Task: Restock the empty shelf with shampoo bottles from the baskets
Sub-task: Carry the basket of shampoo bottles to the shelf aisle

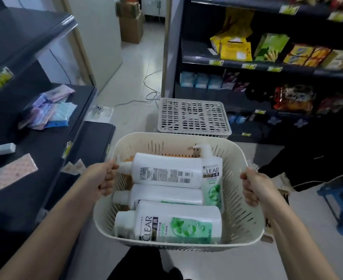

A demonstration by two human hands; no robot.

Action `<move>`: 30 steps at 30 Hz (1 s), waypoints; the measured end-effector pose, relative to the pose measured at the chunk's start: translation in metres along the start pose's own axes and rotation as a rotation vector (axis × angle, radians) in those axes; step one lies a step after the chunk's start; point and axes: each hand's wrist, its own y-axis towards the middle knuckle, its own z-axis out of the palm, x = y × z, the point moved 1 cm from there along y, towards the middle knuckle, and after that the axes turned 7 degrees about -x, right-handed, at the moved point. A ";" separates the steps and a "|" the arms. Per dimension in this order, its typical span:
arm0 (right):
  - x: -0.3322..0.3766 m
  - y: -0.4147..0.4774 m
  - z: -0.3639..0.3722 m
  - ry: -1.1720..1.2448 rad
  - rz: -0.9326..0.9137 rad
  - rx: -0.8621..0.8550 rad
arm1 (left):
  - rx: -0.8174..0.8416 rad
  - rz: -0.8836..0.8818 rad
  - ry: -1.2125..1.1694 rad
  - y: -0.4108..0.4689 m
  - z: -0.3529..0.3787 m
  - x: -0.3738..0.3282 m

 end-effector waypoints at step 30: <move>0.200 0.340 0.034 0.345 0.159 -0.384 | 0.235 0.017 0.450 0.374 0.338 -0.310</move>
